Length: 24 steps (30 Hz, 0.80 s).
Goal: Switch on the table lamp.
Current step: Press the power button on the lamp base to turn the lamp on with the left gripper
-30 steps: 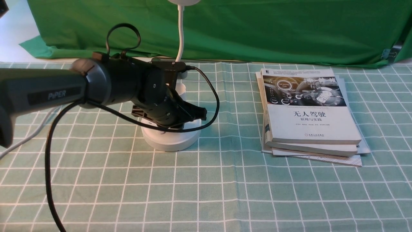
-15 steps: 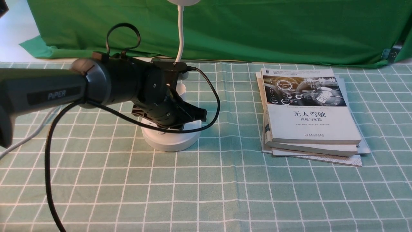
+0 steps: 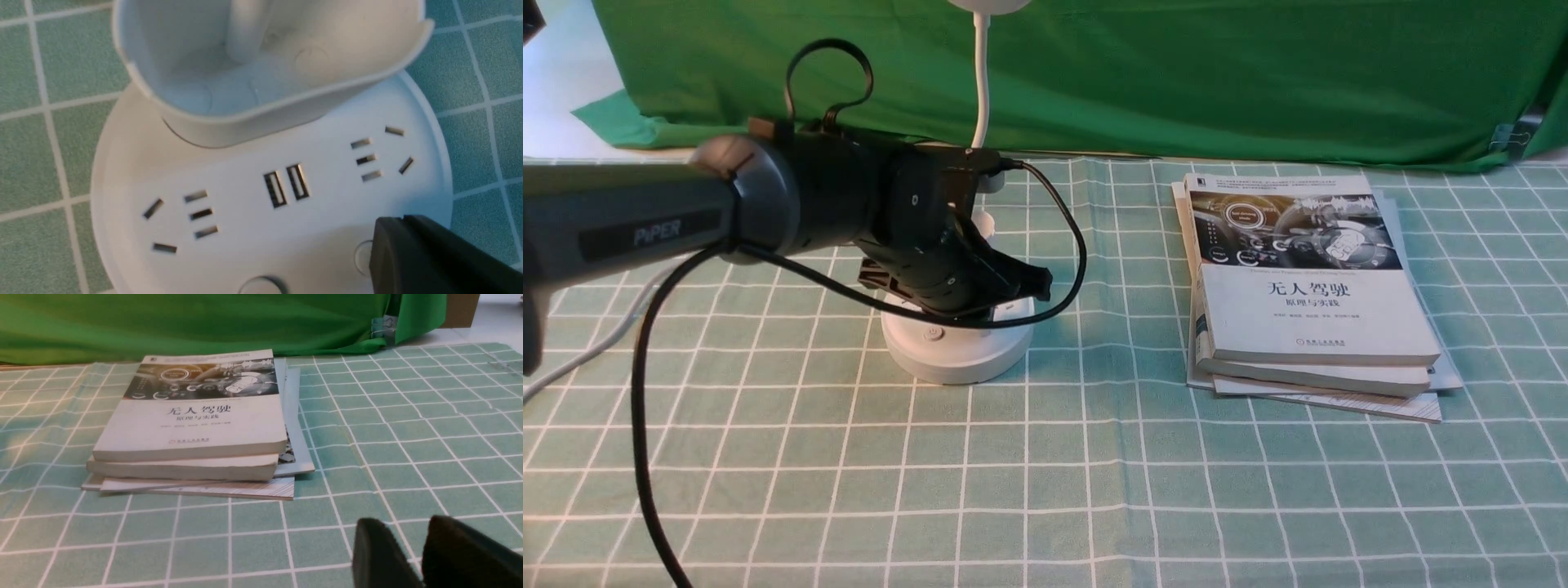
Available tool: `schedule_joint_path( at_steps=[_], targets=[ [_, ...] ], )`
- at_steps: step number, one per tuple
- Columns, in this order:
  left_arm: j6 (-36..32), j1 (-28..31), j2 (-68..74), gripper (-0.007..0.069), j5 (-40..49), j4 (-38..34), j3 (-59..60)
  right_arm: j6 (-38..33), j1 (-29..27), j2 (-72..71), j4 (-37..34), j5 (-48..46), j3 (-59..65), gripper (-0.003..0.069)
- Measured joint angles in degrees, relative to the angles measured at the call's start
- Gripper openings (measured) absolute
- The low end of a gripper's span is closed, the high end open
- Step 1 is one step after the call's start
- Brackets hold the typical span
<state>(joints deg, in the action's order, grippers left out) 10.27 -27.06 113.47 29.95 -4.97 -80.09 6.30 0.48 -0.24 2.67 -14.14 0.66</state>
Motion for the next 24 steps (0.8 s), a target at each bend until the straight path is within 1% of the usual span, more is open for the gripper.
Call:
schedule_joint_path(
  at_steps=[14,24],
  targets=[
    [-1.0,0.0,1.7,0.0021,0.9,-0.8,-0.4,0.0,0.0,0.0,0.0,0.0,0.0,0.0238],
    [0.2,0.1,1.8,0.0021,2.7,-1.2,-1.9,0.0,0.0,0.0,0.0,0.0,0.0,0.0238]
  ],
)
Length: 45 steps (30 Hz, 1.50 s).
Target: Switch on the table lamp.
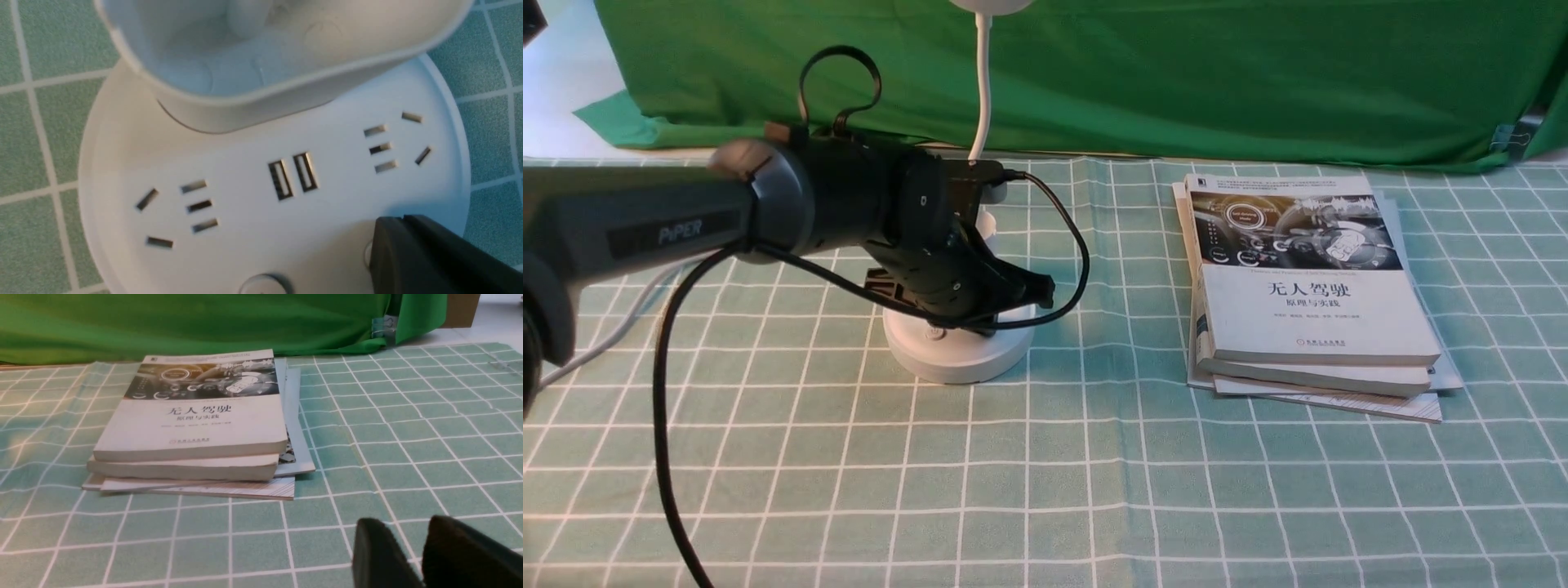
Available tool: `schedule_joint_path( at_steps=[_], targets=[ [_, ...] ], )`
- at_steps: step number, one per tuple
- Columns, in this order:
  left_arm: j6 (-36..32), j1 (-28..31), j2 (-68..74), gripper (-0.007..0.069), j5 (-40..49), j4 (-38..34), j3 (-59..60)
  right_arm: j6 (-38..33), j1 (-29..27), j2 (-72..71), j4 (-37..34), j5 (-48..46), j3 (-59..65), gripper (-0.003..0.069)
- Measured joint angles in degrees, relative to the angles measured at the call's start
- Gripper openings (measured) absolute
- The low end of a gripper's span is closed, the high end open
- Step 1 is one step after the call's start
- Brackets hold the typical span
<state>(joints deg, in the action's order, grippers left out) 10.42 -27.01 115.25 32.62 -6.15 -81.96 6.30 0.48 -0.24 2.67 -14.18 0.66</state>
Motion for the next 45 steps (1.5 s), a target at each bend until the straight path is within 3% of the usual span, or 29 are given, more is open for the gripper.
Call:
schedule_joint_path(
  at_steps=[11,16,21,29,37,45],
  targets=[
    [-1.8,-0.1,-16.9,0.0021,9.2,0.1,-0.6,0.0,0.0,0.0,0.0,0.0,0.0,0.0238],
    [-5.4,-0.1,-29.6,0.0021,14.1,-3.9,6.8,0.0,0.0,0.0,0.0,0.0,0.0,0.0238],
    [-9.4,-0.1,-50.4,0.0021,7.5,-7.7,19.1,0.0,0.0,0.0,0.0,0.0,0.0,0.0238],
    [-10.4,-0.1,-79.3,0.0021,-8.6,-6.0,41.3,0.0,0.0,0.0,0.0,0.0,0.0,0.0238],
    [-10.4,-0.1,-88.3,0.0021,-10.0,-4.4,56.5,0.0,0.0,0.0,0.0,0.0,0.0,0.0238],
    [-10.8,-0.1,-89.0,0.0021,-11.6,-3.1,59.5,0.0,0.0,0.0,0.0,0.0,0.0,0.0238]
  ],
)
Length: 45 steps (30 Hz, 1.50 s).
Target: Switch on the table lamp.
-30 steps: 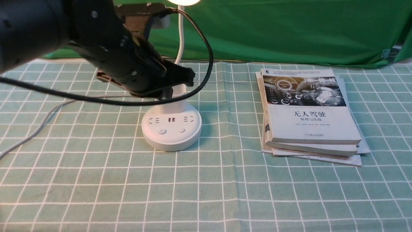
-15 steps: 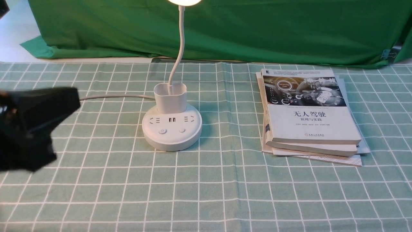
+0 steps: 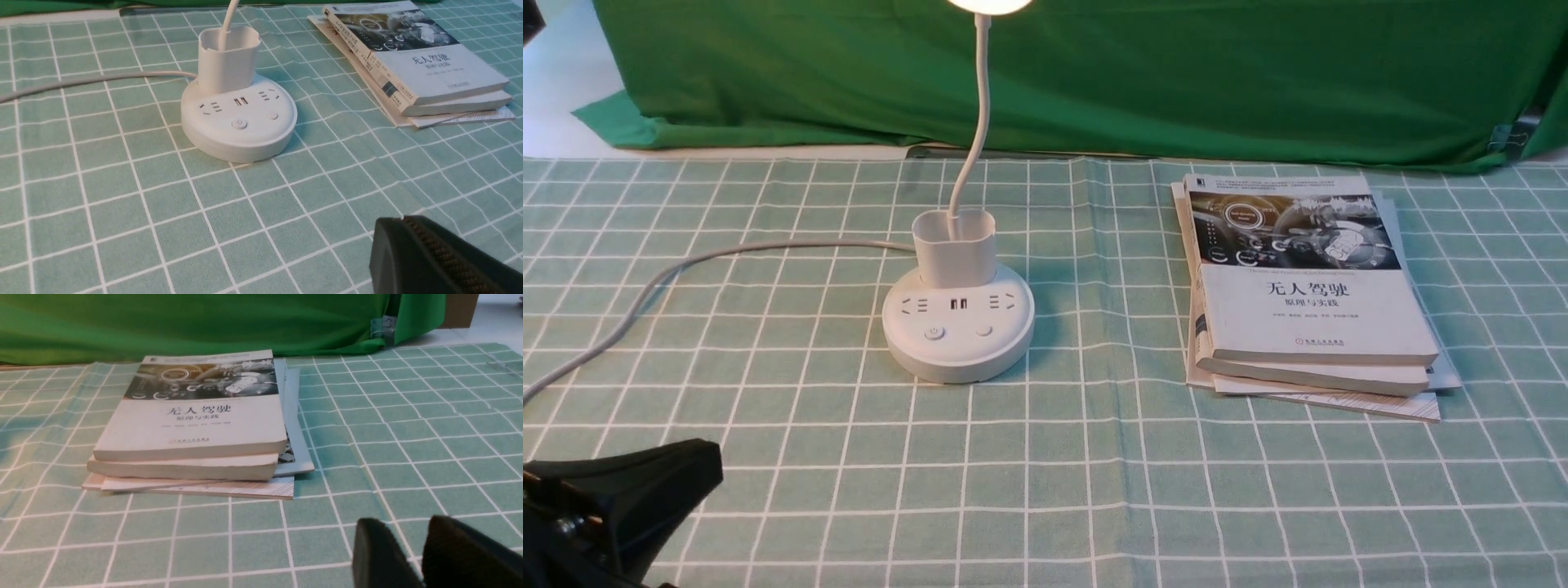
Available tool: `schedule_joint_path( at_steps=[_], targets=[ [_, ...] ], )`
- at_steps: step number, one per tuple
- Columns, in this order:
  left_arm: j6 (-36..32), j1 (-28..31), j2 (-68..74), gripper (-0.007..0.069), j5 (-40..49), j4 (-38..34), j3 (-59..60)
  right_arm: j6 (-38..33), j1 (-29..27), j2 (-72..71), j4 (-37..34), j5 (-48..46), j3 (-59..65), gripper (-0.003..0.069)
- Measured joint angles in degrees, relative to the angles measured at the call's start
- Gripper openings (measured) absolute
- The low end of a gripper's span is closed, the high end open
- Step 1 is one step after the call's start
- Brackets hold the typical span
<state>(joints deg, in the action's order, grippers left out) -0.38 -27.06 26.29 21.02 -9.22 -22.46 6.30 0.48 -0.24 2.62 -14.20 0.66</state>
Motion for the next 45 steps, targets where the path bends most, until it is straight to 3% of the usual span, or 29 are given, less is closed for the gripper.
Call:
schedule_joint_path(
  at_steps=[8,15,19,24,33,41,45],
  targets=[
    [-0.9,1.7,-6.3,0.0021,-13.5,5.4,4.7,0.0,0.0,0.0,0.0,0.0,0.0,0.0238],
    [-0.9,12.3,-22.2,0.0021,-30.9,7.0,15.4,0.0,0.0,0.0,0.0,0.0,0.0,0.0240],
    [-0.1,18.4,-26.1,0.0021,-35.0,6.7,21.0,0.1,0.0,0.0,0.0,0.1,0.0,0.0241],
    [3.5,21.9,-26.1,0.0021,-30.6,8.3,22.7,0.1,0.0,0.0,0.0,0.0,0.0,0.0241],
    [6.2,22.2,-26.4,0.0021,-6.3,8.6,22.8,0.1,0.0,0.0,0.0,0.0,0.0,0.0241],
    [6.2,22.2,-26.4,0.0021,-5.1,8.5,22.8,0.1,0.0,0.0,0.0,0.0,0.0,0.0241],
    [6.1,22.2,-26.4,0.0021,-9.0,8.5,22.8,0.1,0.0,0.0,0.0,0.0,0.0,0.0241]
  ],
)
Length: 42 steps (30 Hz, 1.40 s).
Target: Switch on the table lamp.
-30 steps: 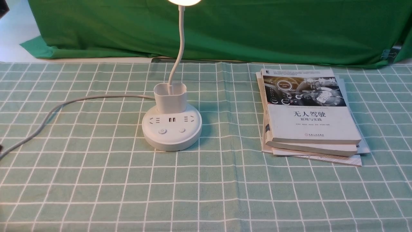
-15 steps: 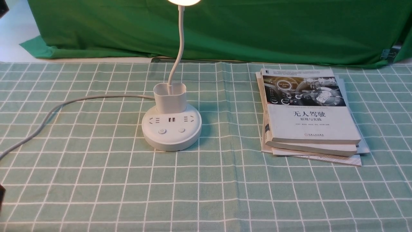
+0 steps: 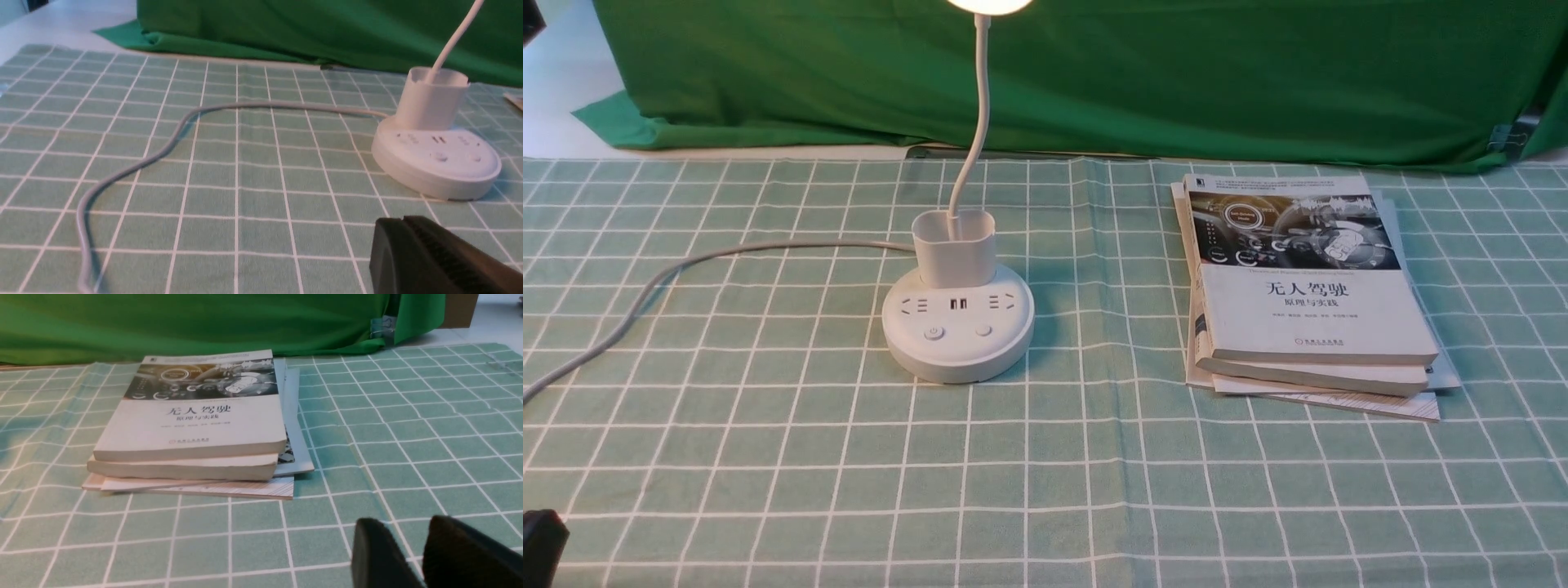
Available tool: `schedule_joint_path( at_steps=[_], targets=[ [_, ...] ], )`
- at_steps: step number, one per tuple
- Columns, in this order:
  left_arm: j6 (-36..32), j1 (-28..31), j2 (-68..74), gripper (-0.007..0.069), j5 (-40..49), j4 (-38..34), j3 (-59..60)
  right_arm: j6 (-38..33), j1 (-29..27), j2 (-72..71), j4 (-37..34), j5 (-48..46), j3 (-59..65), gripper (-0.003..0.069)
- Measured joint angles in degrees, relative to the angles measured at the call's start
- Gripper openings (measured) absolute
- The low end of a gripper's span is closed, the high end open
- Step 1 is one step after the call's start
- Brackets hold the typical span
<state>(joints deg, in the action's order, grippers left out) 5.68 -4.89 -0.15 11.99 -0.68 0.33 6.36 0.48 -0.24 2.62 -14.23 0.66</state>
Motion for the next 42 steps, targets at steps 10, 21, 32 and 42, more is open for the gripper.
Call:
schedule_joint_path(
  at_steps=[10,21,32,42],
  targets=[
    [0.0,0.0,0.0,0.0021,-1.6,0.0,0.0,0.0,0.0,0.0,0.0,0.1,0.0,0.0241],
    [0.0,0.0,0.0,0.0021,-1.6,0.0,0.0,0.0,0.0,0.0,0.0,0.1,0.0,0.0241],
    [0.0,0.0,0.0,0.0021,-1.7,1.8,0.0,0.0,0.0,0.0,0.0,0.1,0.0,0.0241],
    [0.0,0.0,0.0,0.0021,-1.7,2.0,0.0,0.0,0.0,0.0,0.0,0.1,0.0,0.0241]
  ],
)
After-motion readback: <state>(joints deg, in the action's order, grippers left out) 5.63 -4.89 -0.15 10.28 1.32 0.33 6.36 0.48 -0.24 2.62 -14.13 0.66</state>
